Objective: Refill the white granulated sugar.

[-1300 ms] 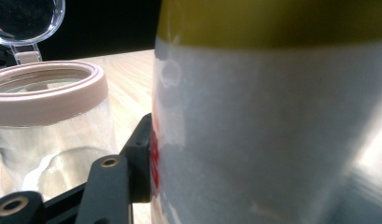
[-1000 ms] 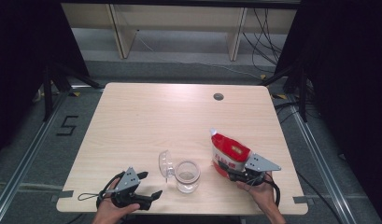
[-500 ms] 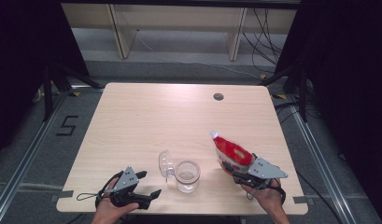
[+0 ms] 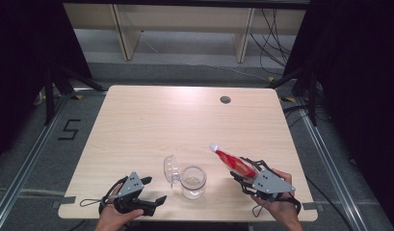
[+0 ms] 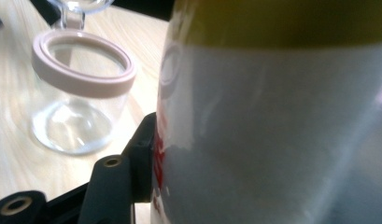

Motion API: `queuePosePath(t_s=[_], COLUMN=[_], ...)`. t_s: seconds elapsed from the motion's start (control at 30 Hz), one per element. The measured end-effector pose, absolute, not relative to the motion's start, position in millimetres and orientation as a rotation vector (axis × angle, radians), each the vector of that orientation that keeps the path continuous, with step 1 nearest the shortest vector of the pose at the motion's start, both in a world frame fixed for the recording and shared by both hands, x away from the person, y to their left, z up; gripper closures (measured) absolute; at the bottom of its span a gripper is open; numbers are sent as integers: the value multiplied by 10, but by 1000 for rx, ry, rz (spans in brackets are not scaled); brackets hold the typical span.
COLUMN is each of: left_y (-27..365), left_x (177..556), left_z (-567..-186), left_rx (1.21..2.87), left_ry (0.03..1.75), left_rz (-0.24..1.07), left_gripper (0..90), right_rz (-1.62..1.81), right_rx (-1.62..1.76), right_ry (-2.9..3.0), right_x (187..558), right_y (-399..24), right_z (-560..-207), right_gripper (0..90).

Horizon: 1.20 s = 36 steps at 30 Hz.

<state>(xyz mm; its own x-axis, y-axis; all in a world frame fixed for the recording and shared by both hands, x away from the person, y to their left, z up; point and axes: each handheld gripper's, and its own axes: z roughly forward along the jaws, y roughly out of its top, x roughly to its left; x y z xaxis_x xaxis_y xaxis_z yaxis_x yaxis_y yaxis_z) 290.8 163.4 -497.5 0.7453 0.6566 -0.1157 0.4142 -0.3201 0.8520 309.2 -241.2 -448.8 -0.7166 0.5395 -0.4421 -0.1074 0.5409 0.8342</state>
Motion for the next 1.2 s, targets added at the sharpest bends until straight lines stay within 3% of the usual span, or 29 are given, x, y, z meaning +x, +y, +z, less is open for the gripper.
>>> queuePosePath(t_s=[0.43, 0.83, 1.2], left_y=[1638, 1628, 1622], left_x=[2922, 2916, 2906], left_z=[-4975, -4989, -4977], left_rx=[1978, 1969, 1965], left_ry=[788, 812, 795], left_rz=[321, 314, 321], left_gripper=[153, 153, 154], right_rz=[800, 460, 354], right_rx=[85, -129, -276], right_ry=[2124, 2077, 2035], right_x=[2932, 2854, 2835], right_y=[-2294, -2082, -1975], right_z=[-4264, -4317, -4314], right_gripper=[474, 477, 481])
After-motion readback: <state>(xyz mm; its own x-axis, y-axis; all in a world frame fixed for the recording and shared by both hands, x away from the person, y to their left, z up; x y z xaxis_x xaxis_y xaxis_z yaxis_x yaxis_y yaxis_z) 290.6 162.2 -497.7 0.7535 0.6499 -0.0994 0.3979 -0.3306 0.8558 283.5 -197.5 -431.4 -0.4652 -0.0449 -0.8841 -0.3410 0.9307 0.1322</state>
